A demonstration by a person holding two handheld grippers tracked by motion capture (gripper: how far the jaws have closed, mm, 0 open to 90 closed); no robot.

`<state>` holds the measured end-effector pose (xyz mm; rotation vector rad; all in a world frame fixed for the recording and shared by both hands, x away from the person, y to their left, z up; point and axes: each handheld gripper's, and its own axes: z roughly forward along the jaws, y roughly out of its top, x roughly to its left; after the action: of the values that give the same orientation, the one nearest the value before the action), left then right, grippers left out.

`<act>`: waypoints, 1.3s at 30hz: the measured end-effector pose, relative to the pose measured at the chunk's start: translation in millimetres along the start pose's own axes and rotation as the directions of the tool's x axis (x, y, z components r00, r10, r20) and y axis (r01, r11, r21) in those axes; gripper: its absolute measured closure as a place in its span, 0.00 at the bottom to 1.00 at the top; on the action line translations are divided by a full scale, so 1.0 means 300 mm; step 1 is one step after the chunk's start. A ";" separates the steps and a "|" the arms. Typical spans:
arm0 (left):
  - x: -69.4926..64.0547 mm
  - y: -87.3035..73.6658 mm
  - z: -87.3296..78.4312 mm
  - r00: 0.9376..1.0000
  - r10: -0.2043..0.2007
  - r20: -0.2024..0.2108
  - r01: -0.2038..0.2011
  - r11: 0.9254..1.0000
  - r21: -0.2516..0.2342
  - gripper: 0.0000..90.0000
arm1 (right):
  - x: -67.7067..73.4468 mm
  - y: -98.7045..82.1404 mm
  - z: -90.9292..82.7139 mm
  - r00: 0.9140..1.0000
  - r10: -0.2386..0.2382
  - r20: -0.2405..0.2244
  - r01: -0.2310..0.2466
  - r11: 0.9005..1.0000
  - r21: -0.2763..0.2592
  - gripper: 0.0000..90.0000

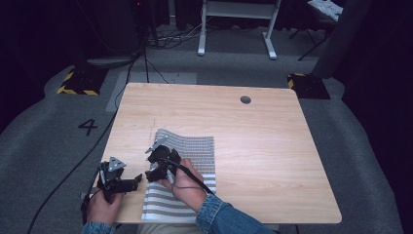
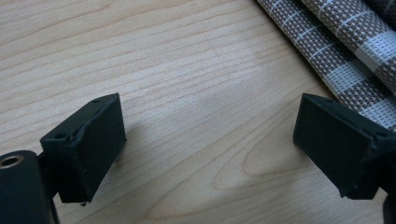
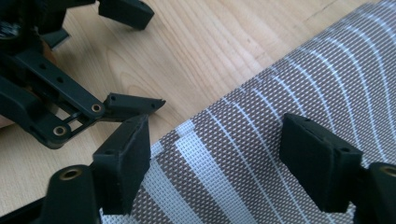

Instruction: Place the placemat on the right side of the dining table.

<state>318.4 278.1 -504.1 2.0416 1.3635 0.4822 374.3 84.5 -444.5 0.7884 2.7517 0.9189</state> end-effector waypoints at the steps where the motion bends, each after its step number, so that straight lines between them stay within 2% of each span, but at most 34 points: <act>1: 0.000 0.000 0.001 1.000 -0.001 0.000 0.001 1.000 -0.002 0.10 | 0.000 0.000 0.000 1.000 0.000 0.000 0.000 1.000 0.000 0.26; 2: 0.000 0.000 0.000 1.000 0.000 0.000 0.000 1.000 -0.001 0.10 | 0.004 -0.003 0.015 1.000 0.004 -0.006 -0.003 1.000 0.011 0.24; 7: 0.000 0.000 0.000 1.000 0.000 0.000 0.000 1.000 -0.002 0.10 | 0.009 -0.010 0.036 1.000 -0.016 -0.007 0.016 0.999 0.032 0.22; 9: 0.000 0.000 0.000 1.000 0.000 0.000 0.000 1.000 -0.002 0.10 | -0.012 -0.015 0.044 0.999 -0.004 -0.042 0.007 0.998 0.064 0.29; 10: 0.000 0.000 0.000 1.000 0.000 0.001 0.000 1.000 -0.001 0.10 | -0.012 -0.015 0.044 0.999 -0.004 -0.042 0.007 0.998 0.064 0.29; 12: 0.000 0.000 0.000 1.000 0.000 0.001 0.000 1.000 -0.002 0.10 | -0.018 -0.021 0.048 0.996 0.019 -0.082 -0.013 0.997 0.072 0.39; 13: 0.000 0.000 0.000 1.000 0.000 0.000 0.000 1.000 -0.001 0.10 | -0.023 -0.019 0.043 0.996 0.005 -0.085 0.003 0.996 0.093 0.44; 14: 0.000 0.000 0.000 1.000 0.000 0.000 0.000 1.000 -0.002 0.10 | -0.024 -0.021 0.046 0.994 0.013 -0.106 -0.004 0.996 0.086 0.57; 15: 0.000 0.000 0.000 1.000 0.000 0.000 0.000 1.000 0.000 0.10 | -0.024 -0.021 0.046 0.994 0.013 -0.106 -0.004 0.996 0.086 0.57; 17: 0.000 0.000 0.001 1.000 0.000 0.000 0.000 1.000 -0.002 0.10 | -0.024 -0.019 0.042 0.992 0.008 -0.125 0.004 0.996 0.089 0.69; 20: 0.000 0.000 0.000 1.000 0.000 0.000 0.000 1.000 -0.001 0.10 | -0.026 -0.014 0.020 0.992 -0.016 -0.124 0.029 0.994 0.101 0.85; 23: 0.000 0.000 0.000 1.000 0.000 0.001 0.000 1.000 0.001 0.10 | -0.037 -0.016 0.002 0.991 -0.012 -0.135 0.025 0.995 0.095 0.93; 26: 0.000 0.000 0.000 1.000 0.000 0.000 0.000 1.000 0.000 0.10 | -0.047 -0.016 -0.033 0.990 -0.021 -0.140 0.034 0.995 0.091 0.96; 28: 0.001 0.001 -0.001 1.000 0.000 0.004 0.000 1.000 0.002 0.10 | -0.063 -0.014 -0.074 0.988 -0.026 -0.149 0.037 0.997 0.071 0.96; 31: 0.001 0.001 0.000 1.000 0.000 0.001 0.000 1.000 0.001 0.10 | -0.102 -0.010 -0.151 0.988 -0.027 -0.149 0.035 0.998 0.047 0.96; 33: 0.000 0.002 0.001 1.000 0.001 -0.003 -0.001 1.000 0.002 0.10 | -0.144 -0.013 -0.225 0.989 -0.023 -0.146 0.026 0.999 0.020 0.96; 34: 0.001 0.002 0.001 1.000 0.003 -0.003 -0.003 1.000 0.001 0.10 | -0.144 -0.013 -0.225 0.989 -0.023 -0.146 0.026 0.999 0.020 0.96; 37: 0.000 0.001 0.002 1.000 0.002 -0.008 -0.002 1.000 -0.003 0.10 | -0.186 -0.021 -0.306 0.991 -0.018 -0.136 0.017 1.000 -0.007 0.96; 39: 0.000 0.001 0.002 1.000 0.002 -0.007 -0.002 1.000 -0.002 0.10 | -0.213 -0.029 -0.362 0.993 -0.012 -0.114 0.009 1.000 -0.026 0.96</act>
<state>319.1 277.9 -504.3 2.0416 1.3645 0.4919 394.3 -11.2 -364.7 0.7387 2.8313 1.0258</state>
